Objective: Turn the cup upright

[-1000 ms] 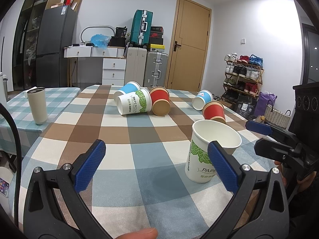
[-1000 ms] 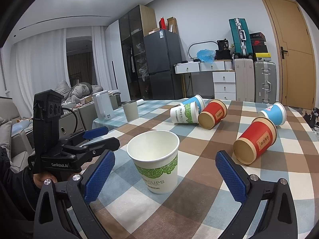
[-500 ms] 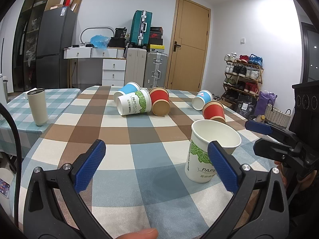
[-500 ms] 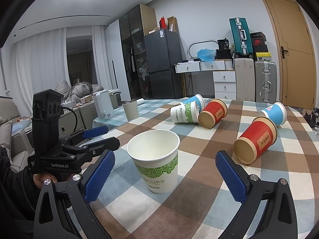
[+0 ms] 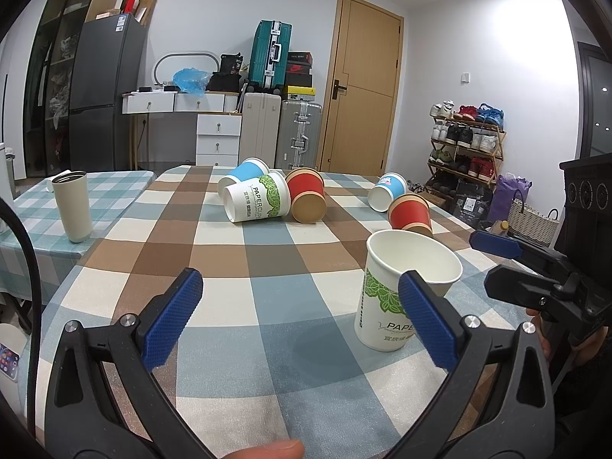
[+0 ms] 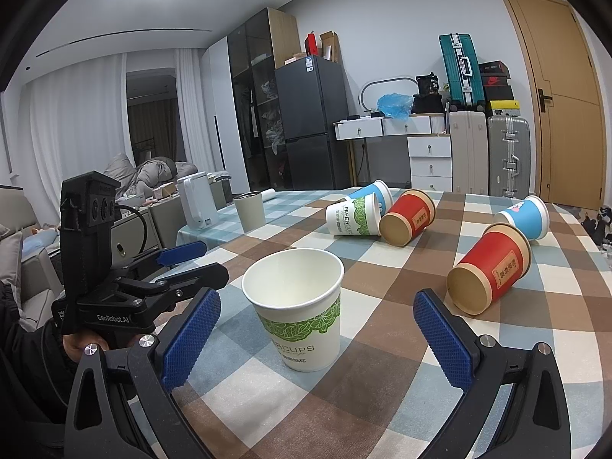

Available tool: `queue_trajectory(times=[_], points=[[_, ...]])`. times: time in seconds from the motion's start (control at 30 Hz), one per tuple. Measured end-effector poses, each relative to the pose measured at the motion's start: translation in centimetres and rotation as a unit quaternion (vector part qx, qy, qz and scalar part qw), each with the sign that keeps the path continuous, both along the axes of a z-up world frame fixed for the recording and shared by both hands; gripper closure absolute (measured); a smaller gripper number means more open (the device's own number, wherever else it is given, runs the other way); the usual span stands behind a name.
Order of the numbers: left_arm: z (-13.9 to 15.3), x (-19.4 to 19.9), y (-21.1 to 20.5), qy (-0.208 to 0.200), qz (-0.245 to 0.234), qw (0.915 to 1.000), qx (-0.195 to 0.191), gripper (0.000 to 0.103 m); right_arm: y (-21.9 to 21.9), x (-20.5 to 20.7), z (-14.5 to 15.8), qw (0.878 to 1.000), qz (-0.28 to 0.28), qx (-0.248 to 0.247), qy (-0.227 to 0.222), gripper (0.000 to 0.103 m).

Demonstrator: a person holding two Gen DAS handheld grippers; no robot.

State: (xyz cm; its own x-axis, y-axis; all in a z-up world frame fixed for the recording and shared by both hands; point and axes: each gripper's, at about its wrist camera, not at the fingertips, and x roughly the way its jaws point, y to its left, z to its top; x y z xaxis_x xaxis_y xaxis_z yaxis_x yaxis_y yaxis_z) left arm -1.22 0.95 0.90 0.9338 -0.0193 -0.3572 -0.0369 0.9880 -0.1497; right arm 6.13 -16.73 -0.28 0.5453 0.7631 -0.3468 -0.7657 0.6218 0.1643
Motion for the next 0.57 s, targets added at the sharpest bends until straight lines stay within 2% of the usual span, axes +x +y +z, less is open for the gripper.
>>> queue_trajectory(times=[0.57], points=[[-0.06, 0.01, -0.05, 0.0, 0.0, 1.0, 0.001, 0.001, -0.12, 0.05, -0.04, 1.0, -0.001, 0.0, 0.0, 0.0]])
